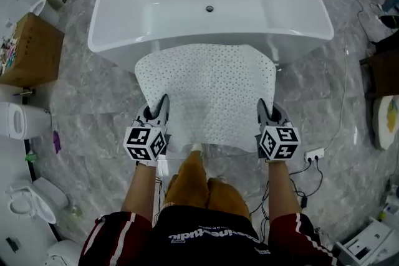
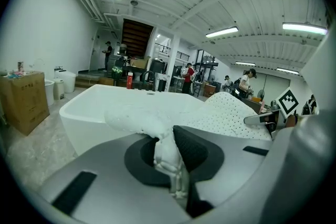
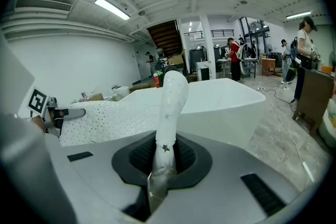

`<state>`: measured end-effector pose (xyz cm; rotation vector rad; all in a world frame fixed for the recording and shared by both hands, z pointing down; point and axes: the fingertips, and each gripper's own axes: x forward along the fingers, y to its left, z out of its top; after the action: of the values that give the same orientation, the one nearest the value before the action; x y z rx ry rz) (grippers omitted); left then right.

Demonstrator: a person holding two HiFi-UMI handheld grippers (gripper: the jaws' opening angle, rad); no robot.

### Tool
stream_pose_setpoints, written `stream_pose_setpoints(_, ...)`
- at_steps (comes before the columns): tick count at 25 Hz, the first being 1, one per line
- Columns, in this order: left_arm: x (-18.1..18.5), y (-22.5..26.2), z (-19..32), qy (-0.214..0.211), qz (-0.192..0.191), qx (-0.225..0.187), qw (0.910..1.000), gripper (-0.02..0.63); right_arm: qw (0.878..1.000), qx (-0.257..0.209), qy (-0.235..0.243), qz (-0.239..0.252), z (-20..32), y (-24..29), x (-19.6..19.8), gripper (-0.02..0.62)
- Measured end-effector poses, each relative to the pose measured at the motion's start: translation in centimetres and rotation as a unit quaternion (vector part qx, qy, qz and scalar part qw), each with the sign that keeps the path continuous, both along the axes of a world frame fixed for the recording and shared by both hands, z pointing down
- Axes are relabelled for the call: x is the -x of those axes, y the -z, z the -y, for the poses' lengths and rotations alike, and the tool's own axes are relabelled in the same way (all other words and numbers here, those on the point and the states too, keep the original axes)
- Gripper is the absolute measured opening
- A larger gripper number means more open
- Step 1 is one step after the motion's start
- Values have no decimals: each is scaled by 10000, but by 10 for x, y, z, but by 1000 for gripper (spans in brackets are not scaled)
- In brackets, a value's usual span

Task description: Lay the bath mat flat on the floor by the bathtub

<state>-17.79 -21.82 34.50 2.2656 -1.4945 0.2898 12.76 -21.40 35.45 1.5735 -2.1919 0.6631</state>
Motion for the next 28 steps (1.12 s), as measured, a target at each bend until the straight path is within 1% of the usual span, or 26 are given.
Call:
stream_pose_setpoints(3, -7, -29, 0, 70, 12, -127, 9999, 34, 10000, -89, 12, -5, -2, -30, -7, 46)
stream_pose_setpoints(6, -15, -62, 2, 237, -7, -235, 9994, 33, 9999, -145, -10, 1, 1, -63, -11, 46)
stream_pose_setpoints(11, -27, -119, 12, 391, -83, -374, 9985, 34, 9994, -283, -129, 139, 12, -112, -14, 46)
stream_pose_setpoints(15, -34, -157, 20, 304, -54, -497, 9983, 34, 9990, -395, -128, 178, 19, -149, -16, 46)
stream_pose_setpoints(21, -25, -204, 29, 106, -26, -593, 9982, 34, 9985, -510, -159, 148, 23, -204, -15, 46)
stream_pose_setpoints(28, -25, -265, 40, -33, 4, -730, 9973, 34, 9980, -628, 15, 118, 33, -269, -18, 46)
